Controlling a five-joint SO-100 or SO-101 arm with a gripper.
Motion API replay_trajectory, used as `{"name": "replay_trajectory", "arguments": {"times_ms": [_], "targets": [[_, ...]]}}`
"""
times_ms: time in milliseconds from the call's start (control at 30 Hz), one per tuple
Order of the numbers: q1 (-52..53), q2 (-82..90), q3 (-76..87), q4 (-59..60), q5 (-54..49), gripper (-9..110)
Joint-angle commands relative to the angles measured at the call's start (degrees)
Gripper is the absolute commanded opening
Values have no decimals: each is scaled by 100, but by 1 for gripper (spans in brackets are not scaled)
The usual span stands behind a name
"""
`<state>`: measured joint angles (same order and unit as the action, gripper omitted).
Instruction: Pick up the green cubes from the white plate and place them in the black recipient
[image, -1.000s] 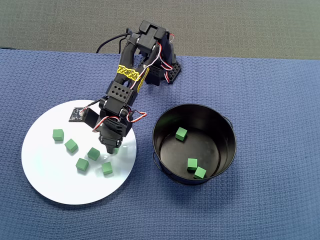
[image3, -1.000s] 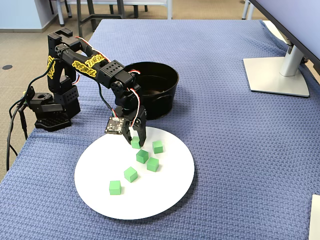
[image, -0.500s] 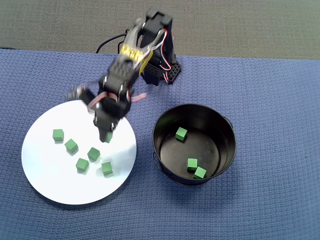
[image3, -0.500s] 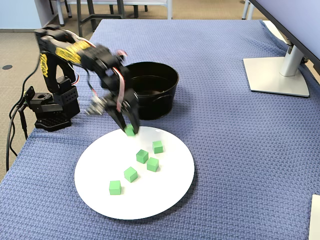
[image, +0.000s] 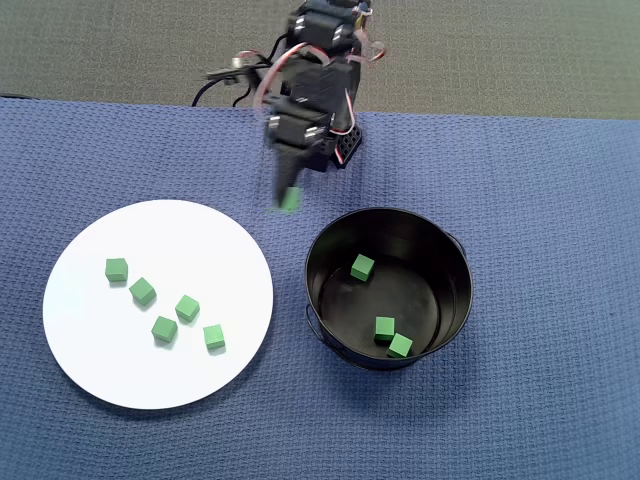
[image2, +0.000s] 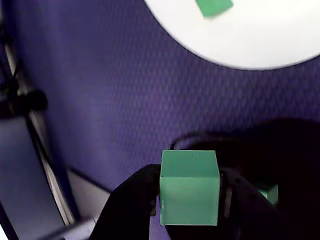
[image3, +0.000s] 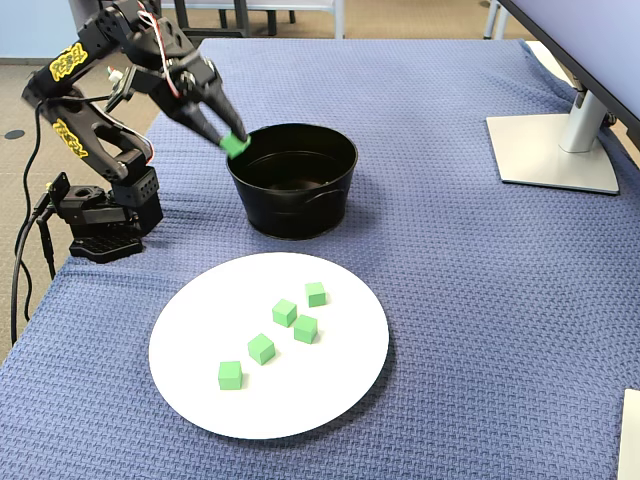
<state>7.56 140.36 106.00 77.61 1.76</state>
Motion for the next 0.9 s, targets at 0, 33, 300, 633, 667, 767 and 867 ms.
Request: {"name": "replay_trajectory", "arguments": {"times_ms": [0, 33, 300, 633, 667, 767, 867], "targets": [[-1354, 308, 492, -615, 246, 0], [-1608, 246, 686, -861, 290, 0], [-2443, -1283, 1371, -2760, 633, 0], [-2417, -1222, 870, -2127, 387, 35], [-2294, -1160, 826, -2101, 299, 34], [-1811, -993, 615, -1767, 18, 31], [-870, -835, 132, -1020, 62, 23]]}}
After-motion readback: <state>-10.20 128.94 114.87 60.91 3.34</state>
